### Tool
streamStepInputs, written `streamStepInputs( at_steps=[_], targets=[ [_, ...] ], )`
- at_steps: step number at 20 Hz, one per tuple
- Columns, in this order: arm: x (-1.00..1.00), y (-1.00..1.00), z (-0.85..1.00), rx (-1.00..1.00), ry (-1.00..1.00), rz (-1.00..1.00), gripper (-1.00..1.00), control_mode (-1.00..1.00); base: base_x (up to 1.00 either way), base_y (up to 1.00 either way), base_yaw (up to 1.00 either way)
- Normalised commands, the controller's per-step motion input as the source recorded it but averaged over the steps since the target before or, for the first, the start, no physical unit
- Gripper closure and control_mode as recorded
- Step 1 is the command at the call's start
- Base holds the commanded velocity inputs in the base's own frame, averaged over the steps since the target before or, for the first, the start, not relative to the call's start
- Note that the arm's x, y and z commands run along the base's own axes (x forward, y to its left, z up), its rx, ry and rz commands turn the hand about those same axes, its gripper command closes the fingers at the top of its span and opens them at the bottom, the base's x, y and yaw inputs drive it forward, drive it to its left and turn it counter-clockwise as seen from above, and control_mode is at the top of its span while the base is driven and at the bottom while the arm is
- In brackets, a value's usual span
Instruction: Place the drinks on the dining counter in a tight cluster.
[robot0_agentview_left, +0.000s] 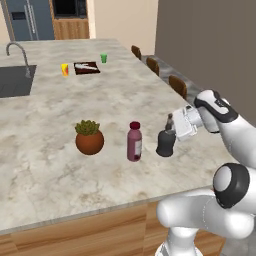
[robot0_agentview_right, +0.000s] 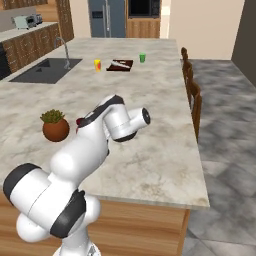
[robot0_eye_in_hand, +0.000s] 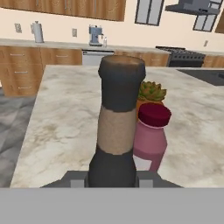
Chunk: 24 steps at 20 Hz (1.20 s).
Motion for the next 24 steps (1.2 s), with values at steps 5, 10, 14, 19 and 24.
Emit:
streamStepInputs(
  at_steps=[5,10,14,19,24],
  targets=[
    [0.21,0.0,-0.12,0.0,0.0,0.0,1.0,-1.0,0.0,0.0,0.0],
    [0.21,0.0,-0.2,0.0,0.0,0.0,1.0,-1.0,0.0,0.0,0.0],
    [0.16,0.0,-0.2,0.0,0.0,0.0,1.0,-1.0,0.0,0.0,0.0],
    [0.02,0.0,-0.2,0.0,0.0,0.0,1.0,-1.0,0.0,0.0,0.0],
    [0.06,0.0,-0.15,0.0,0.0,0.0,1.0,-1.0,0.0,0.0,0.0]
  ],
)
